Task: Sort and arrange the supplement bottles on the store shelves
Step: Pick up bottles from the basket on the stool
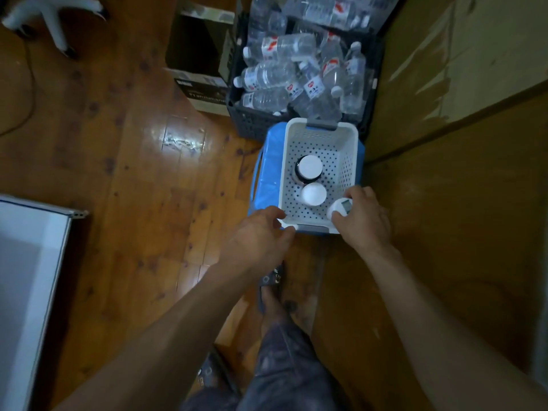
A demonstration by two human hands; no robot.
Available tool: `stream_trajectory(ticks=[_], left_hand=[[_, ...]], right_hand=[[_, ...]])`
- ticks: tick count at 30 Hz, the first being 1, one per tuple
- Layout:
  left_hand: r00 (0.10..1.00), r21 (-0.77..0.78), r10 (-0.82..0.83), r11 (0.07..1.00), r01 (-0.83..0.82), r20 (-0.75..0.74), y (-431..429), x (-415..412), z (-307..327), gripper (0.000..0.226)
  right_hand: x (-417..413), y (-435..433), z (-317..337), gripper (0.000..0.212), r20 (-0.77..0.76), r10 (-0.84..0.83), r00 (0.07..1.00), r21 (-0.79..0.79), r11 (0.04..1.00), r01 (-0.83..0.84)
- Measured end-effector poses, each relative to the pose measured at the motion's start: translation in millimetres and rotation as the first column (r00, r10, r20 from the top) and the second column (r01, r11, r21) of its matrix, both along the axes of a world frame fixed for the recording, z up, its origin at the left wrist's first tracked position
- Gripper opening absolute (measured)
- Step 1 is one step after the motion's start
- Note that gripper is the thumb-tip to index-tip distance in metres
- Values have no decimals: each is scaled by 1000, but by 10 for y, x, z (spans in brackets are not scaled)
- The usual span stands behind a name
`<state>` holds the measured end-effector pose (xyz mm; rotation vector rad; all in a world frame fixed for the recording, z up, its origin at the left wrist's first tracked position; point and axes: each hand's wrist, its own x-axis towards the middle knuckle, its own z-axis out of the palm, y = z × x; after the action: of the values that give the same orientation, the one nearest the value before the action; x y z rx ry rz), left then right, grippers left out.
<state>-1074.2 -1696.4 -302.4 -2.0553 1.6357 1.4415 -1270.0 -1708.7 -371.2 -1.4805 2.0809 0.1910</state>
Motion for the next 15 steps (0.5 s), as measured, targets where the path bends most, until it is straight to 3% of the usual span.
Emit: stream_trajectory(ticks=[9,15], left_hand=[[999,-64,-3,998,5,36,138,132,-41,38],[1000,-116,27,993,-27,2,378,346,157,37]], right_hand=[[146,-9,-280,39,-82,218,972,178,963,-201],[151,64,-35,37,-98,201,975,187,966,-181]])
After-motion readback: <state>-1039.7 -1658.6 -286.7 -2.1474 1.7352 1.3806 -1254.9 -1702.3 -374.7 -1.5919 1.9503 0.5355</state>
